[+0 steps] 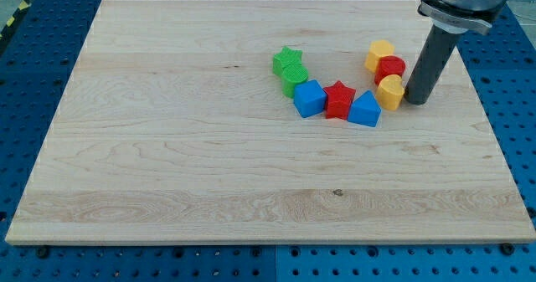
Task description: Move the yellow heart between the red circle and blue triangle
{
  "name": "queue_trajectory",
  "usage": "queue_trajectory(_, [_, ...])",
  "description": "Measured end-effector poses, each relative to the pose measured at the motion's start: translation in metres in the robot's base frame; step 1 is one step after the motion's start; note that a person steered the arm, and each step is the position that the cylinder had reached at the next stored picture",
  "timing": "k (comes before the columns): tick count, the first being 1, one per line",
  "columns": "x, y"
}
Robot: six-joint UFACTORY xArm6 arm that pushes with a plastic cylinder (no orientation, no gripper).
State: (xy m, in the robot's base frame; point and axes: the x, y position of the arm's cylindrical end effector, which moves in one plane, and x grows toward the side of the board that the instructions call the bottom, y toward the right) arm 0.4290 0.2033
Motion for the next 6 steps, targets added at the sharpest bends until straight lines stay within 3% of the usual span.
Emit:
queue_trajectory(4, [0.008, 0.008])
queue_trajectory(6, [-0.018, 0.007])
